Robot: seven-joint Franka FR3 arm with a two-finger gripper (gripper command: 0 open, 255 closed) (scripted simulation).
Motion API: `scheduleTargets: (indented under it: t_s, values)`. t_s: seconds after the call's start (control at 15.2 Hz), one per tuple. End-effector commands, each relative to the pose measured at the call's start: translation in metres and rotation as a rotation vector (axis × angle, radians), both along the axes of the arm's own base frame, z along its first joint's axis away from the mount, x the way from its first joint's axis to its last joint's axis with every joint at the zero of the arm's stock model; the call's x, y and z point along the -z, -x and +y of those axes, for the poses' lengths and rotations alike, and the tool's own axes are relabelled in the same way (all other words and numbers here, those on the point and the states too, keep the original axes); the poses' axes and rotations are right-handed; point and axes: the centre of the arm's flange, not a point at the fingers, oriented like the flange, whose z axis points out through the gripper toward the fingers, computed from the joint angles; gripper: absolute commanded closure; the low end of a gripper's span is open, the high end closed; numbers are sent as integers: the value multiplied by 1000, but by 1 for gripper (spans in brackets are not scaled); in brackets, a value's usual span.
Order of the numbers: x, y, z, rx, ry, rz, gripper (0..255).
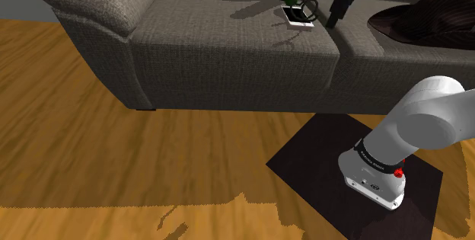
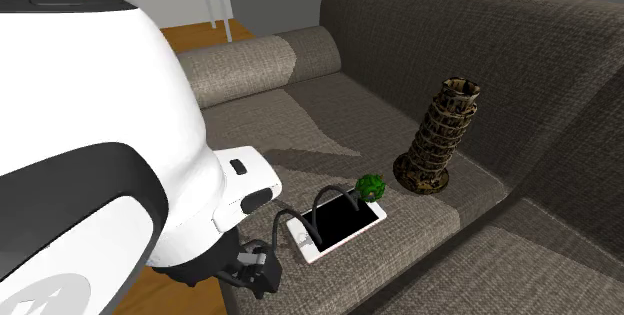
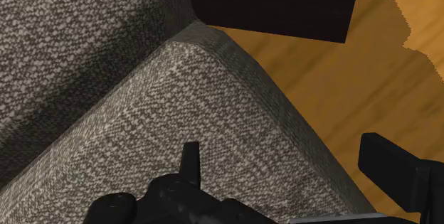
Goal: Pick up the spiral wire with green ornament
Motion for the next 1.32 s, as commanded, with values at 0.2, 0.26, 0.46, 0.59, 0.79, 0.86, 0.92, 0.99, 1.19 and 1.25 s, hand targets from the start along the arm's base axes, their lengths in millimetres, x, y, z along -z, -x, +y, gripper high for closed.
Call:
scheduleTargets:
  t_s: [0.2,0.26,0.46,0.59,0.79,0.86,0.92,0.99,1.19,1.25]
  values:
    - [4,-34,-5,47,39,-23,0]
    - [6,-46,-7,63,52,-31,0]
    - [8,-80,-14,110,91,-55,0]
    - [10,-102,-20,142,117,-70,0]
    - [11,-136,-30,189,157,-94,0]
    - [11,-147,-34,205,170,-101,0]
    - [11,-158,-38,221,183,-109,0]
    - [16,-158,-38,221,183,-109,0]
    - [32,-158,-38,221,183,-109,0]
    - [37,-158,-38,221,183,-109,0]
